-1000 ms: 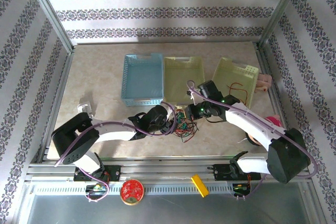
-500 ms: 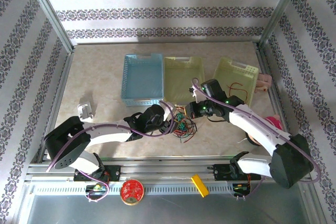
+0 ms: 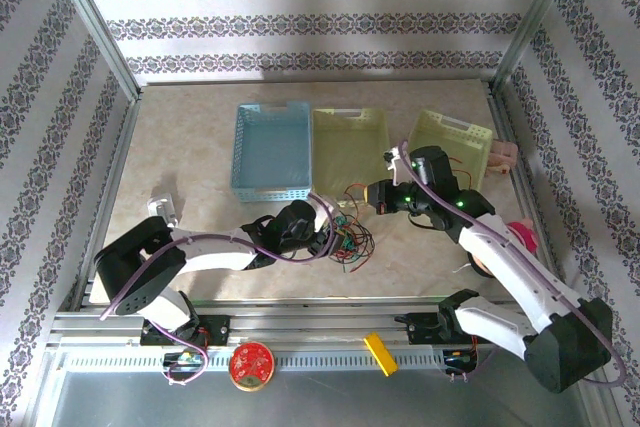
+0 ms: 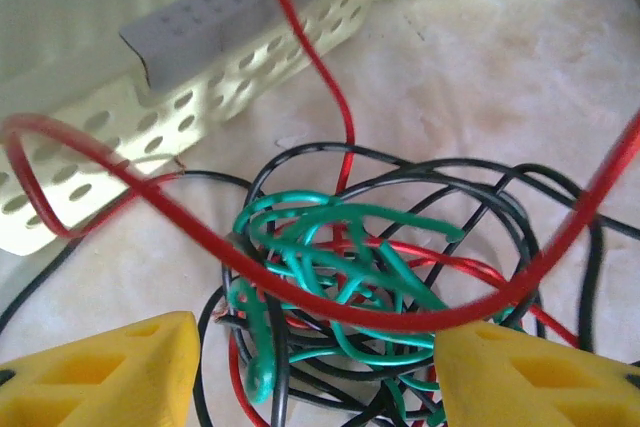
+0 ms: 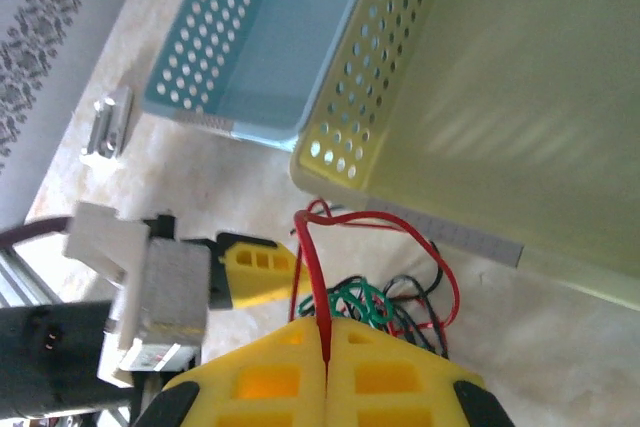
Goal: Untangle the cables
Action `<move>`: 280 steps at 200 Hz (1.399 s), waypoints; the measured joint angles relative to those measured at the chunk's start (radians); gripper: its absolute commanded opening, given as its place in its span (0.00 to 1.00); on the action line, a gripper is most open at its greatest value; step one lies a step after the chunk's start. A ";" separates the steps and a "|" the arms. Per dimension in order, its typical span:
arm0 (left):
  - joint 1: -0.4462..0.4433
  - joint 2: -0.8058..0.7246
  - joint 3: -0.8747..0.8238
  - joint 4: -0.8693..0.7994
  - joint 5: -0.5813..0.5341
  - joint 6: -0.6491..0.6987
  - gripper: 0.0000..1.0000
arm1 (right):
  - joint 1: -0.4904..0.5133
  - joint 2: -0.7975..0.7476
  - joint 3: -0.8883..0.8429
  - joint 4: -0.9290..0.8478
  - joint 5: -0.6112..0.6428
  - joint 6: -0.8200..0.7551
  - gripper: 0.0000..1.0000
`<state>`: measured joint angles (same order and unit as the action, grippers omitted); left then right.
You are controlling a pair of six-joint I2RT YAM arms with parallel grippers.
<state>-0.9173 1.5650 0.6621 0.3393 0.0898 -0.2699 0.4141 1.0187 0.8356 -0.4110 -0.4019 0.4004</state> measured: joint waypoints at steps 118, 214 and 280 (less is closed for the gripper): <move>0.000 0.129 0.008 0.029 0.009 -0.005 0.01 | -0.031 -0.172 -0.005 0.101 0.168 0.023 0.01; 0.000 0.129 0.003 0.035 -0.042 -0.020 0.00 | -0.264 -0.216 0.131 0.136 0.340 0.019 0.01; 0.000 0.112 0.003 0.034 -0.051 -0.023 0.00 | -0.428 0.000 0.112 0.151 0.412 0.068 0.17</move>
<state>-0.9173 1.6772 0.6647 0.3737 0.0391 -0.2932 -0.0143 1.0187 0.9478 -0.2596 0.0101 0.4679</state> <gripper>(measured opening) 0.067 0.114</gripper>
